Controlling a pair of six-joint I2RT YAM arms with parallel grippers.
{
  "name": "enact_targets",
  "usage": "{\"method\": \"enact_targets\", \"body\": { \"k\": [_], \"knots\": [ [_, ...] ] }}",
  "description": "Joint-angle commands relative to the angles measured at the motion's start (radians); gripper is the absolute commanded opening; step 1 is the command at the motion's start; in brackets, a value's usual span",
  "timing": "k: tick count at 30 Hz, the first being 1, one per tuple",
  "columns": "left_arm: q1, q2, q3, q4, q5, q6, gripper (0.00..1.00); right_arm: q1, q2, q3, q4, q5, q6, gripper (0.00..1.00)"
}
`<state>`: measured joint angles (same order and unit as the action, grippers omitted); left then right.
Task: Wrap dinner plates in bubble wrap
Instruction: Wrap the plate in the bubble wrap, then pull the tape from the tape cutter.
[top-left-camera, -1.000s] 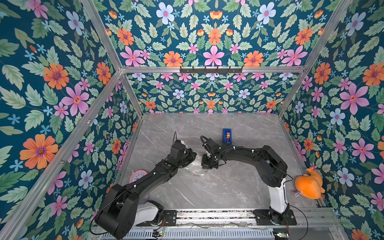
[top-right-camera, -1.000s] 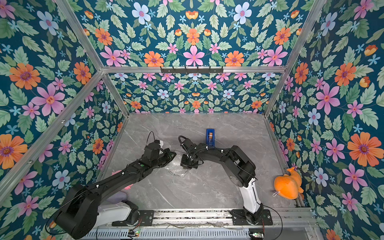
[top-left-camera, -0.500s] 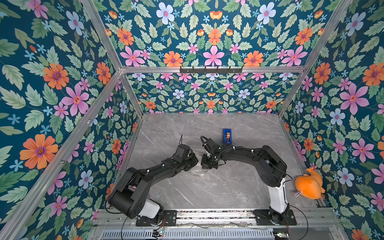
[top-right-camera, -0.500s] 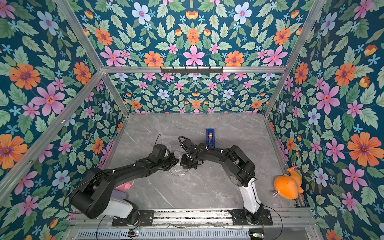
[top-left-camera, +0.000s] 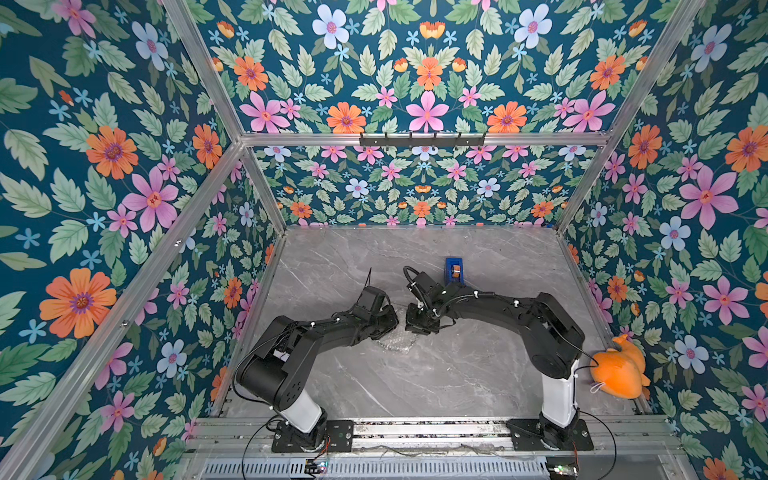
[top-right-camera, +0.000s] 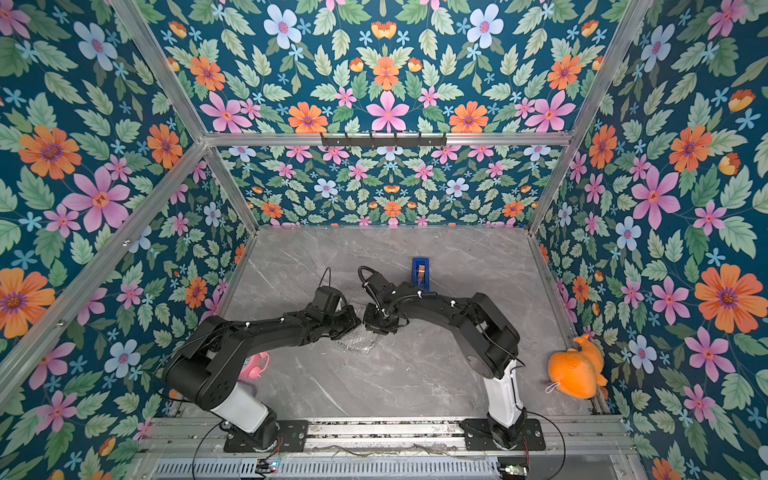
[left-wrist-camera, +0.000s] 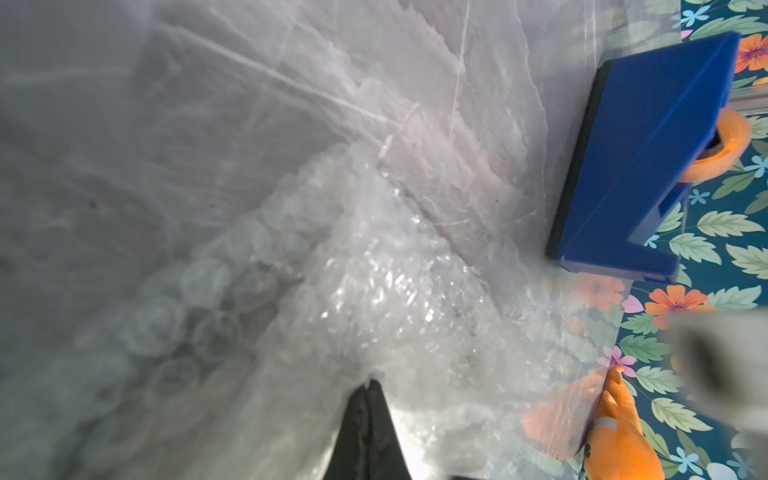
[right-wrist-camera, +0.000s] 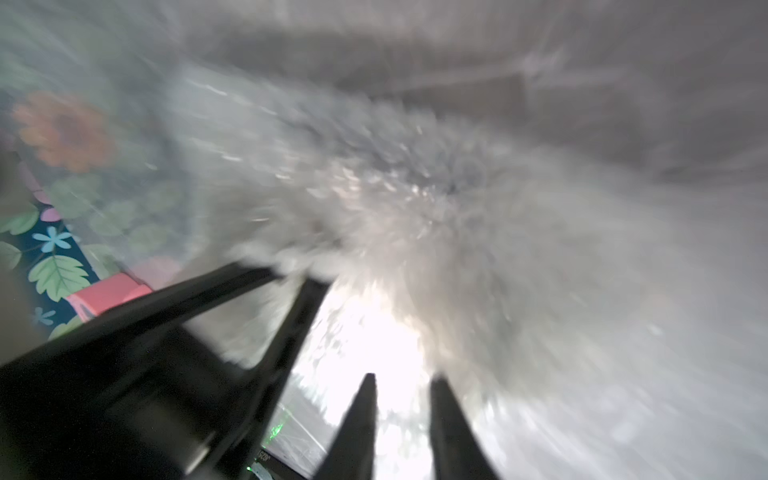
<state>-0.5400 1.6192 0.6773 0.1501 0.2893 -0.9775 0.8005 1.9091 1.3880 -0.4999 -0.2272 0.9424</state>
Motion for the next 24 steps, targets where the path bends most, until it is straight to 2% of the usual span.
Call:
{"method": "enact_targets", "body": {
  "k": [1, 4, 7, 9, 11, 13, 18, 24],
  "knots": [
    [0.002, 0.016, -0.005, -0.040, -0.020, 0.033, 0.00, -0.017, -0.099, 0.015, -0.098, 0.155, -0.102, 0.35],
    [0.002, 0.018, -0.001, -0.043, -0.018, 0.044, 0.00, -0.088, -0.201, -0.021, -0.094, 0.192, -0.182, 0.38],
    [0.002, 0.019, 0.006, -0.049, -0.015, 0.059, 0.00, -0.206, -0.276, -0.079, -0.024, 0.129, -0.281, 0.43],
    [0.002, 0.024, 0.012, -0.056, -0.015, 0.066, 0.00, -0.337, -0.262, -0.079, -0.012, -0.051, -0.306, 0.37],
    [0.002, 0.024, 0.013, -0.058, -0.014, 0.068, 0.00, -0.458, -0.196, -0.071, 0.027, -0.302, -0.318, 0.27],
    [0.002, 0.024, 0.011, -0.057, -0.015, 0.068, 0.00, -0.527, -0.156, -0.069, 0.078, -0.406, -0.321, 0.27],
    [0.002, 0.027, 0.007, -0.055, -0.013, 0.074, 0.00, -0.573, -0.026, 0.063, -0.018, -0.436, -0.404, 0.27],
    [0.003, 0.033, 0.010, -0.053, -0.010, 0.077, 0.00, -0.593, 0.073, 0.149, -0.062, -0.399, -0.405, 0.27]
  ]
}}
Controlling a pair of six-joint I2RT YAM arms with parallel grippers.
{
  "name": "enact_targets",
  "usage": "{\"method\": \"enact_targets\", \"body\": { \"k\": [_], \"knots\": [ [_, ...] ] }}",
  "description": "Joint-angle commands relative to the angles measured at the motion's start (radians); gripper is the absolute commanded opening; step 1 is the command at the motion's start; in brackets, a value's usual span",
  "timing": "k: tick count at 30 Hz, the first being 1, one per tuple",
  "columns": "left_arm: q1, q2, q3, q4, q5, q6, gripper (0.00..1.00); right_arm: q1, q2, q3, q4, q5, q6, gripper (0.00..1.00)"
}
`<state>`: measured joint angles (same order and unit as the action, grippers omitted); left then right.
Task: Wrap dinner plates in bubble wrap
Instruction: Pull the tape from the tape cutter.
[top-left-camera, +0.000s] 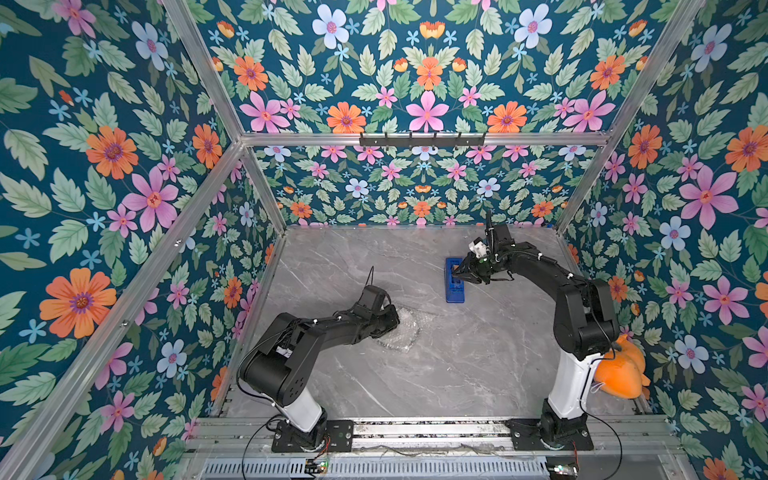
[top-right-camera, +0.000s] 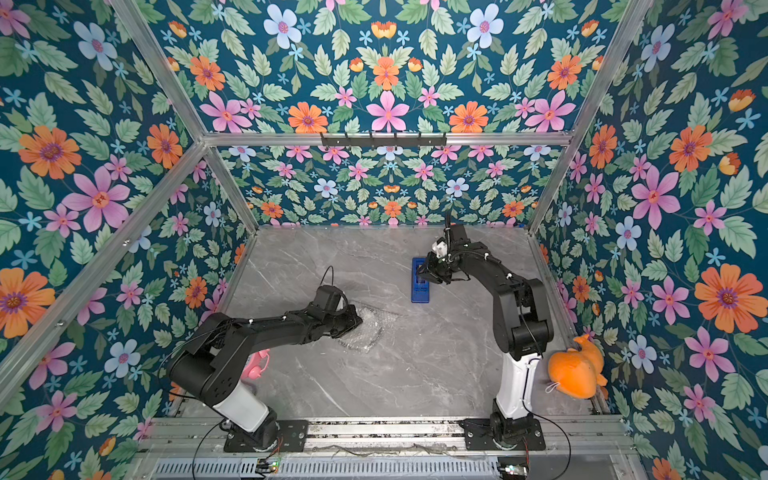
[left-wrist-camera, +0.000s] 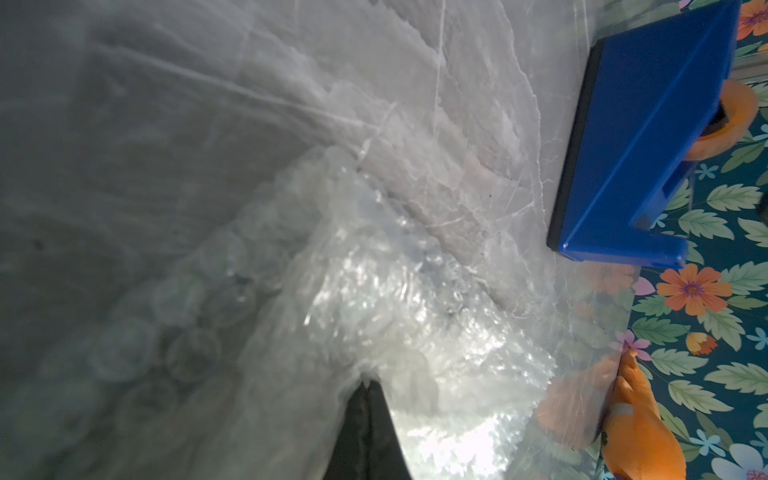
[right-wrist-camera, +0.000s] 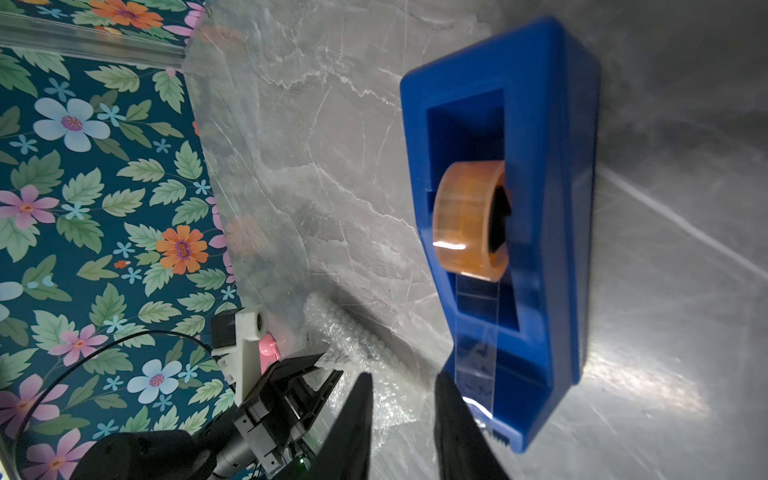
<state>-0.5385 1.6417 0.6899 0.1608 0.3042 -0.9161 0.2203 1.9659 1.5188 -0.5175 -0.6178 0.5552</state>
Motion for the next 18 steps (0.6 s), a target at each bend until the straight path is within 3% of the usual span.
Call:
{"method": "enact_targets", "body": {
  "k": [1, 18],
  "knots": [
    [0.002, 0.012, -0.003, -0.064, -0.025, 0.016, 0.00, -0.018, 0.018, 0.016, -0.041, -0.004, -0.014, 0.27],
    [0.001, 0.019, 0.002, -0.062, -0.014, 0.021, 0.00, -0.025, 0.045, -0.037, -0.006, -0.007, -0.006, 0.29]
  ]
}}
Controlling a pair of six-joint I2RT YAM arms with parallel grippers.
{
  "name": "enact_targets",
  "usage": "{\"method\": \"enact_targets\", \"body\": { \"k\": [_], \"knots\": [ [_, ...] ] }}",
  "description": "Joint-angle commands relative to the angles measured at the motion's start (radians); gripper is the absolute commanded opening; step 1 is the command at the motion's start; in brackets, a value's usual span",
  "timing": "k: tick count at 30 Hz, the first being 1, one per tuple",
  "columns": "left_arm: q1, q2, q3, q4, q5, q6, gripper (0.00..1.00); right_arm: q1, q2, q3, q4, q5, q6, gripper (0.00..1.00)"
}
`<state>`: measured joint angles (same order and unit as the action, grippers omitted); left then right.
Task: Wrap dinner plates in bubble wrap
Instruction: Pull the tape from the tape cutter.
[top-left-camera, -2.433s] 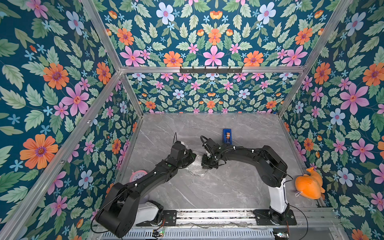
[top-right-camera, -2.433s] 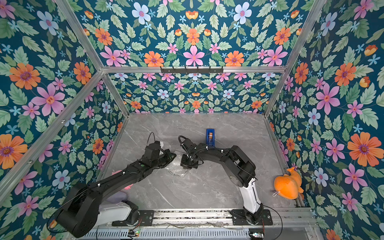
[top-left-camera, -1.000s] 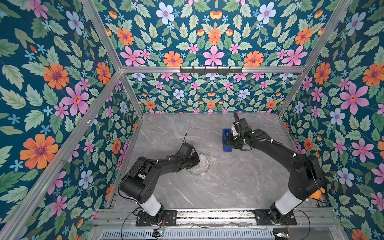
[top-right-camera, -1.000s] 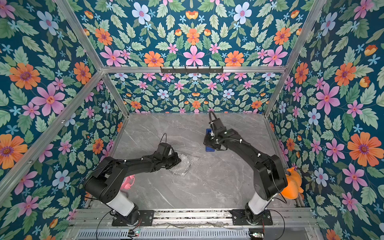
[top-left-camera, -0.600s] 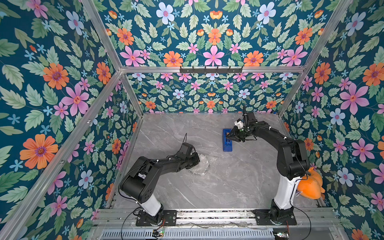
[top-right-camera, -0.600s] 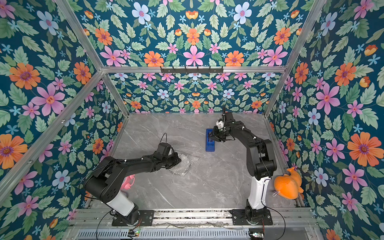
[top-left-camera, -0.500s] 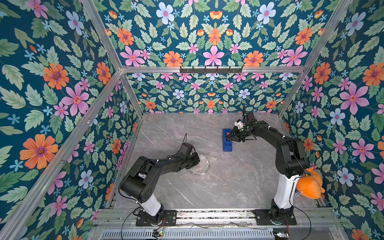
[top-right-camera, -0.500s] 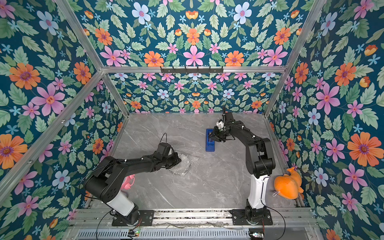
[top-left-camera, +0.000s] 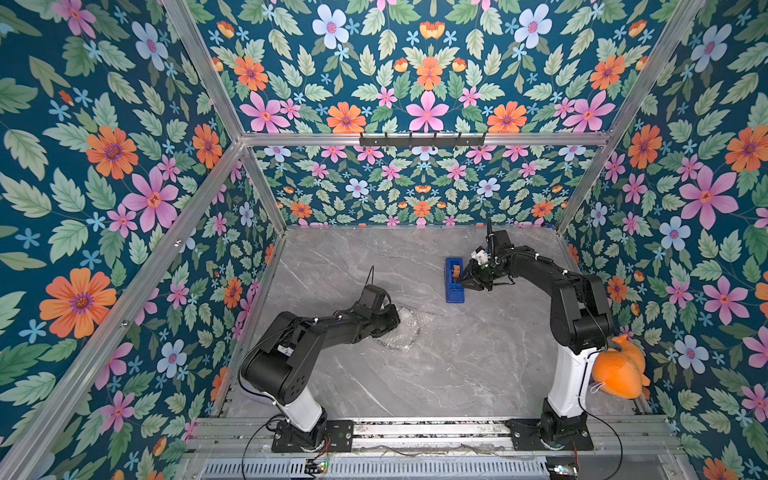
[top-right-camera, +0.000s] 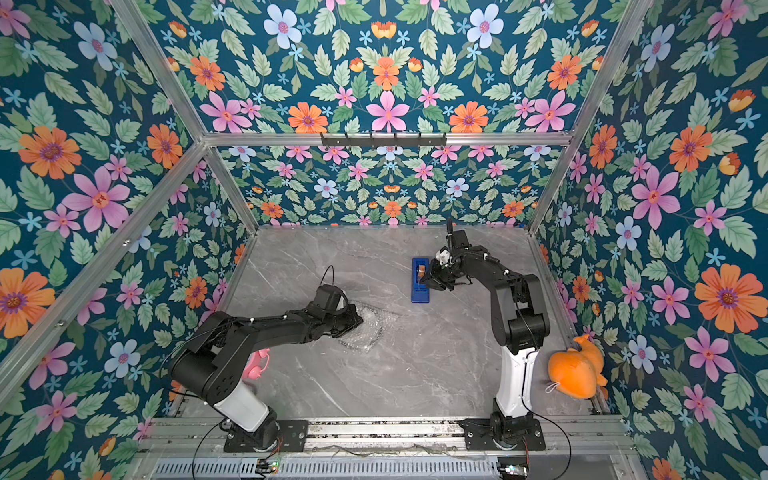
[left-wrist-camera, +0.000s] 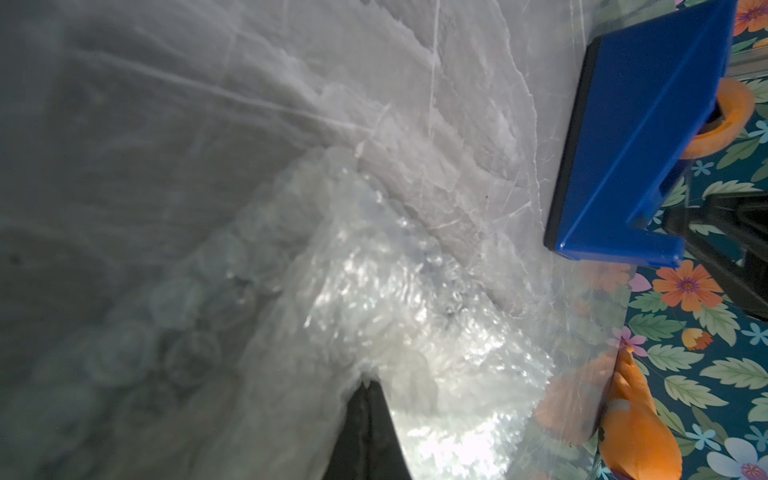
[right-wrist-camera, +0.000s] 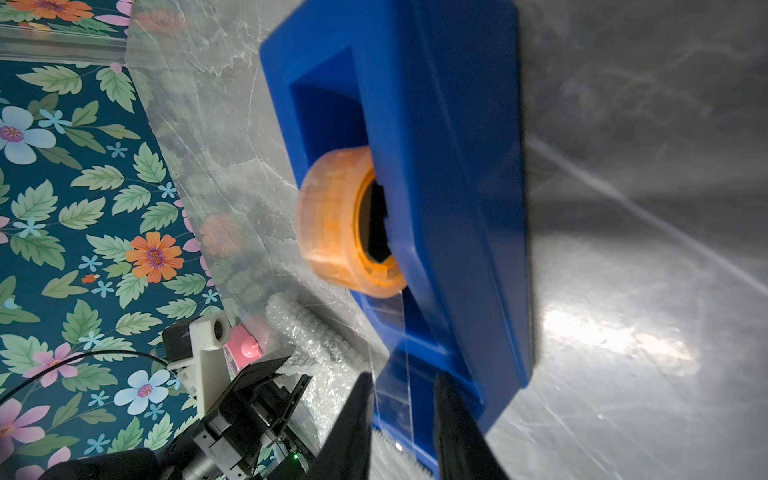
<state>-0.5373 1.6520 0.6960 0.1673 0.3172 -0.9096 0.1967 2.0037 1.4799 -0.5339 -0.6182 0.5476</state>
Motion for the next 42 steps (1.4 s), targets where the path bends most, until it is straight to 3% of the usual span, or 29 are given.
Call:
{"method": "enact_targets", "body": {
  "k": [1, 9, 18, 28, 37, 42],
  "knots": [
    [-0.001, 0.008, -0.004, -0.068, -0.026, 0.015, 0.00, -0.001, 0.017, 0.007, 0.008, -0.016, 0.000, 0.29],
    [0.000, 0.005, -0.006, -0.068, -0.026, 0.012, 0.00, -0.002, 0.046, 0.011, 0.017, -0.047, 0.013, 0.23],
    [0.000, 0.005, -0.018, -0.064, -0.026, 0.011, 0.00, -0.001, 0.009, 0.013, 0.037, -0.058, 0.034, 0.00],
    [0.000, 0.012, -0.027, -0.060, -0.020, 0.010, 0.00, 0.004, -0.051, -0.013, 0.082, -0.112, 0.084, 0.00],
    [0.000, 0.029, -0.031, -0.052, -0.015, 0.009, 0.00, 0.049, -0.189, -0.247, 0.212, -0.106, 0.153, 0.00],
    [-0.001, 0.032, -0.033, -0.052, -0.013, 0.009, 0.00, 0.081, -0.267, -0.371, 0.225, -0.043, 0.164, 0.00]
  ]
}}
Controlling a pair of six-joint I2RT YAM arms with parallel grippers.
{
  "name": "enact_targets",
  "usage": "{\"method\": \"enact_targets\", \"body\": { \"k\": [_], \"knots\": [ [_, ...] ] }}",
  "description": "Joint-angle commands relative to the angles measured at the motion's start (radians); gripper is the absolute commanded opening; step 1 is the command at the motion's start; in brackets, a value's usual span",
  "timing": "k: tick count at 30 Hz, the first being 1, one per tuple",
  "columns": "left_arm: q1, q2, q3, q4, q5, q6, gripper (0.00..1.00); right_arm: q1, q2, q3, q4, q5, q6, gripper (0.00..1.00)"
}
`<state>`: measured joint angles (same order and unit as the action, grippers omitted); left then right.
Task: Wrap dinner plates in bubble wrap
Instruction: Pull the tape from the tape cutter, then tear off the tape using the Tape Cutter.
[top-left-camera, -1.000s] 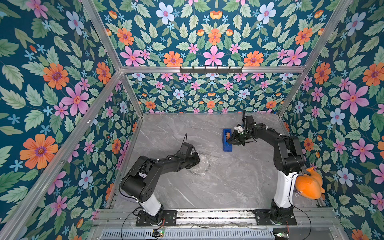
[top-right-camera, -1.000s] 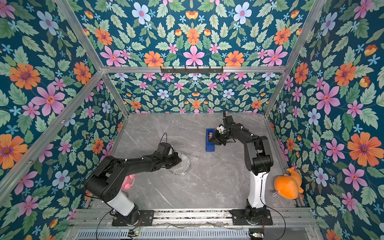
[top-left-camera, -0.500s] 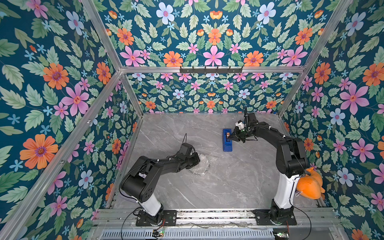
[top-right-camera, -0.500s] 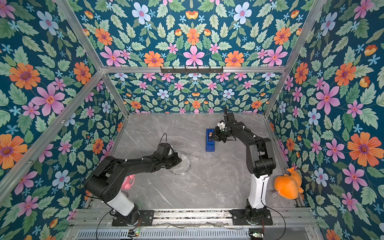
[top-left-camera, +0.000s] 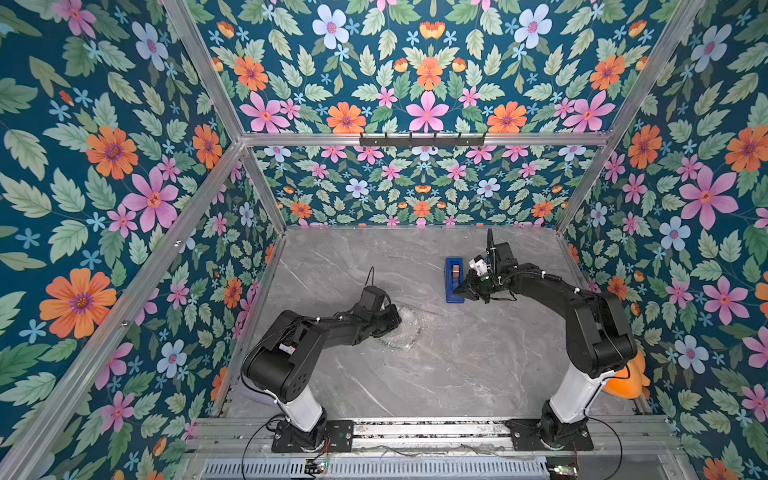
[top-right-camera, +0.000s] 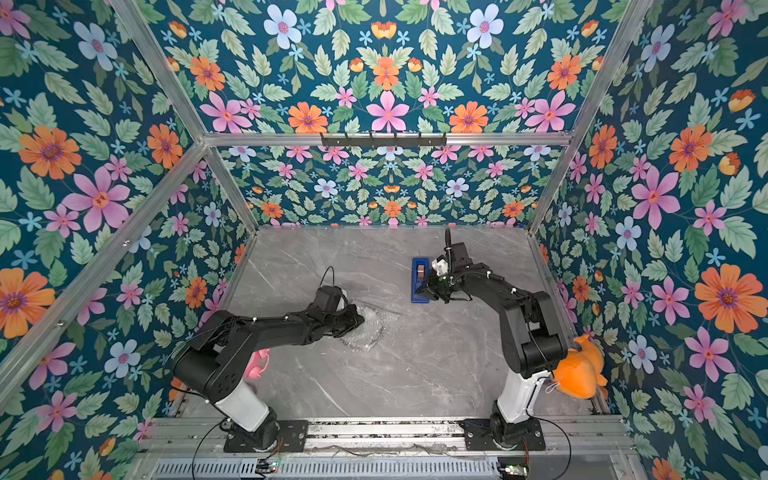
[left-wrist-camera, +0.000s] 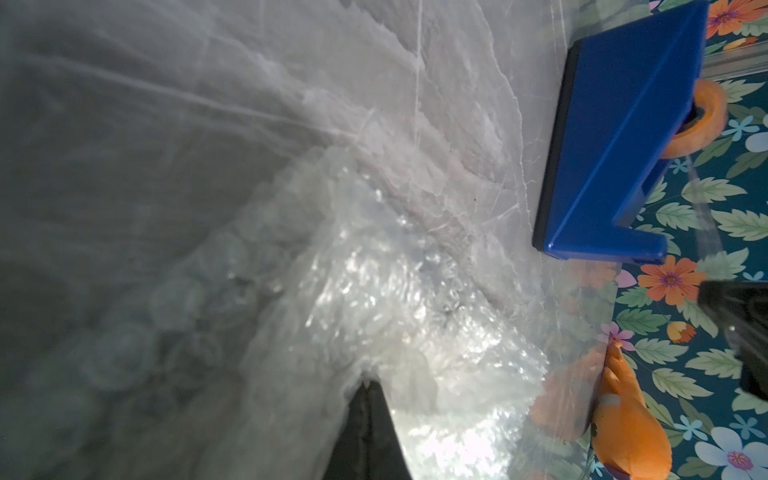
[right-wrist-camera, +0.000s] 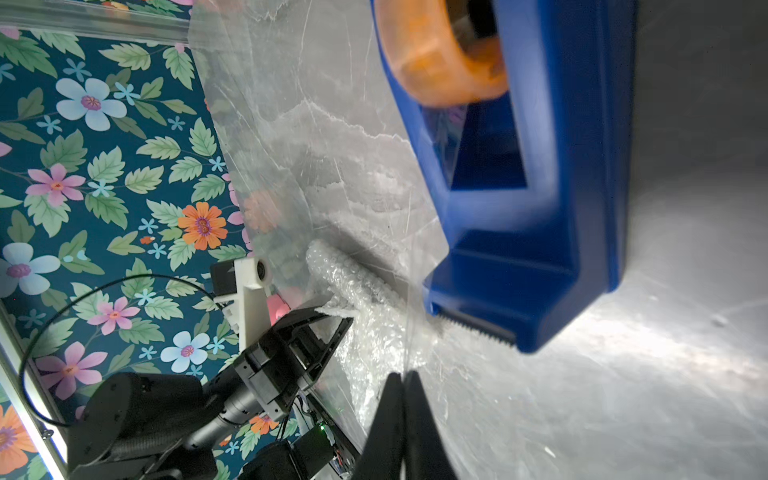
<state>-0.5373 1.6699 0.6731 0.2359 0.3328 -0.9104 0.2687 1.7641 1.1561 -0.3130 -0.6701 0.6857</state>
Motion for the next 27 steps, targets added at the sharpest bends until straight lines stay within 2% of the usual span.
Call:
{"method": "enact_targets", "body": {
  "k": [1, 10, 18, 27],
  "knots": [
    [-0.001, 0.014, -0.010, -0.121, -0.028, 0.010, 0.00, 0.009, -0.038, -0.071, 0.018, 0.014, 0.030, 0.00],
    [-0.001, 0.017, -0.008, -0.121, -0.026, 0.010, 0.00, 0.012, -0.005, -0.107, -0.009, 0.075, -0.013, 0.00],
    [0.000, 0.018, -0.007, -0.119, -0.022, 0.007, 0.00, 0.016, 0.075, -0.026, -0.132, 0.260, -0.100, 0.00],
    [0.000, 0.011, -0.013, -0.114, -0.023, 0.008, 0.00, 0.060, 0.008, -0.002, -0.171, 0.304, -0.121, 0.00]
  ]
}}
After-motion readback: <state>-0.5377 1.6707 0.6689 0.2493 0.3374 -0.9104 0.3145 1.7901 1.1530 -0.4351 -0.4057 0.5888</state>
